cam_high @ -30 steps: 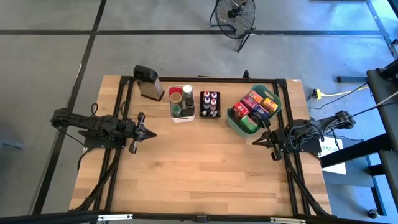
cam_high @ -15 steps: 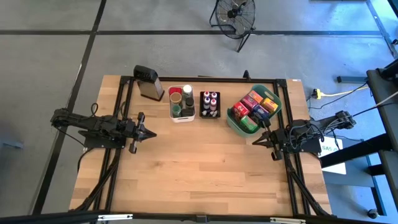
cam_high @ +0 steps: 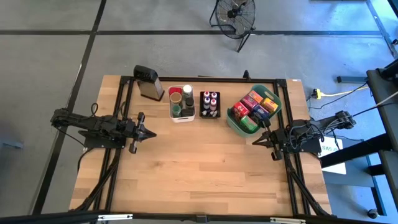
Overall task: Pick & Place Kitchen Items
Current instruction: Return to Home Position
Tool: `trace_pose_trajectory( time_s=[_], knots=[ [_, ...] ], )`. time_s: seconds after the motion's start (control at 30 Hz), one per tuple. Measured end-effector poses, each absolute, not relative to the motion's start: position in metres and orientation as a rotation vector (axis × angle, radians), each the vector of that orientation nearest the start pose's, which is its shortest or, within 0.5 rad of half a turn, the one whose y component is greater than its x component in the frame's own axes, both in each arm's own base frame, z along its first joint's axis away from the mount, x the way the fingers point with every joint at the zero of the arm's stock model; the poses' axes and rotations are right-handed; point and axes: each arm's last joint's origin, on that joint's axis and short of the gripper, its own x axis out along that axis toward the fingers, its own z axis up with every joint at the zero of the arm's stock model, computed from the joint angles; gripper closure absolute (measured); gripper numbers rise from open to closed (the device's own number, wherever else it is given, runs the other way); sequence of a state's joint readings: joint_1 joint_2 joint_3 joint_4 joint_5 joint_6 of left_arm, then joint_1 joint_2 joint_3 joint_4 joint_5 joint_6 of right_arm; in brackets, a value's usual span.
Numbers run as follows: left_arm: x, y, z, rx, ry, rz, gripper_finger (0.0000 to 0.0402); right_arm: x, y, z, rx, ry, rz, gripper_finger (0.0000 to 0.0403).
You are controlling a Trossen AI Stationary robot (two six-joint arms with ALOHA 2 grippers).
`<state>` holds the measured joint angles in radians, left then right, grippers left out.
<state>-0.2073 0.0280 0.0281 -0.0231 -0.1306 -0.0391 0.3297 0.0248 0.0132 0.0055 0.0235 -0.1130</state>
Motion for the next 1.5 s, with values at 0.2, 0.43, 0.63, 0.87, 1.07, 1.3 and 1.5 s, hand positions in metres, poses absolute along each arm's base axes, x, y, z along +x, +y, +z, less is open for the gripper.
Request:
trace_pose_trajectory(
  time_s=[0.2, 0.43, 0.63, 0.87, 1.07, 1.3, 1.5],
  knots=[
    [0.0962, -0.0164, 0.1687, -0.035, 0.024, -0.076, 0.0389, 0.0934, 0.0312, 0.1665, -0.113, -0.011, 0.306, 0.0400],
    [0.0962, -0.0164, 0.1687, -0.035, 0.024, -0.077, 0.0392, 0.0934, 0.0312, 0.1666, -0.113, -0.011, 0.306, 0.0400],
    [0.0962, -0.0164, 0.1687, -0.035, 0.024, -0.077, 0.0392, 0.0934, 0.0312, 0.1666, -0.113, -0.011, 0.306, 0.0400],
    [0.0962, -0.0164, 0.1688, -0.035, 0.024, -0.077, 0.0390, 0.0934, 0.0312, 0.1666, -0.113, -0.011, 0.306, 0.0400],
    [0.0962, -0.0164, 0.1687, -0.035, 0.024, -0.077, 0.0395, 0.0934, 0.0312, 0.1666, -0.113, -0.011, 0.306, 0.0400],
    [0.0962, -0.0164, 0.1688, -0.035, 0.024, -0.077, 0.0393, 0.0934, 0.0312, 0.1666, -0.113, -0.011, 0.306, 0.0400],
    [0.0962, -0.0164, 0.1688, -0.035, 0.024, -0.077, 0.0389, 0.0934, 0.0312, 0.1666, -0.113, -0.011, 0.306, 0.0400]
  ],
)
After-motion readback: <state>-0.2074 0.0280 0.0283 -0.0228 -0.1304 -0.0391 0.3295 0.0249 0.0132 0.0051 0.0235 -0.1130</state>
